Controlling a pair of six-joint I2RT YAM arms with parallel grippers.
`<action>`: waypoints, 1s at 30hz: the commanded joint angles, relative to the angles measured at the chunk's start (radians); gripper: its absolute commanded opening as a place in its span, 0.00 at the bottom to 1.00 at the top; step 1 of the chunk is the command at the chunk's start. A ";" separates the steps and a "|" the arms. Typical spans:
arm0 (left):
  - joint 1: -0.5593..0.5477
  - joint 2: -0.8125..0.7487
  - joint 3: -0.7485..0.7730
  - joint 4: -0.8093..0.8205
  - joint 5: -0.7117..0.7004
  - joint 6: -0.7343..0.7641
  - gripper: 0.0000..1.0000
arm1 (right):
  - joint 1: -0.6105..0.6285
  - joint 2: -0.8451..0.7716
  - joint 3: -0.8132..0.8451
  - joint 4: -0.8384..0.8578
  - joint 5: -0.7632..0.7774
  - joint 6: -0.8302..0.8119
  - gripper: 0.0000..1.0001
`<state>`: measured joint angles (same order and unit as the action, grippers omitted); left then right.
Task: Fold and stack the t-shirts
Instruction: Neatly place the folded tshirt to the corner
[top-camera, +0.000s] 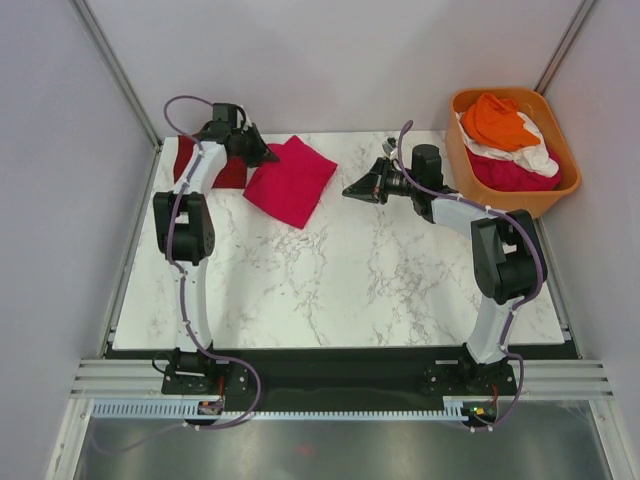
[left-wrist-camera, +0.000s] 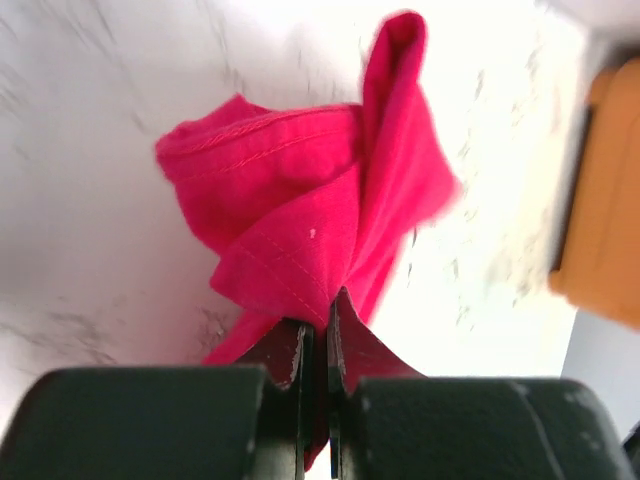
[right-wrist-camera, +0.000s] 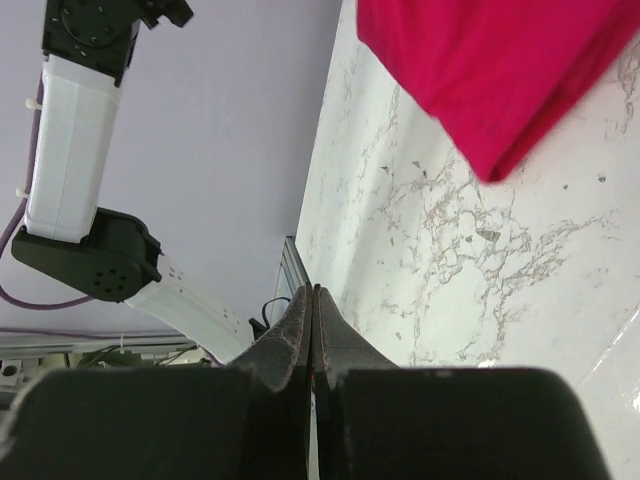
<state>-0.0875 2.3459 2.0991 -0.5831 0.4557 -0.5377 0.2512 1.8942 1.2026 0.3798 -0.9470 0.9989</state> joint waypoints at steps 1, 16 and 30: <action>0.048 0.023 0.137 -0.026 0.026 0.002 0.02 | -0.003 -0.041 0.002 0.030 -0.024 -0.016 0.02; 0.245 0.159 0.508 -0.008 0.023 -0.037 0.02 | -0.001 -0.050 -0.005 0.021 -0.026 -0.029 0.02; 0.460 0.199 0.437 0.037 0.109 -0.119 0.08 | -0.001 -0.052 -0.006 -0.047 -0.004 -0.083 0.01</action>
<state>0.3573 2.5313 2.5141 -0.6113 0.5083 -0.6048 0.2512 1.8790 1.2007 0.3241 -0.9451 0.9478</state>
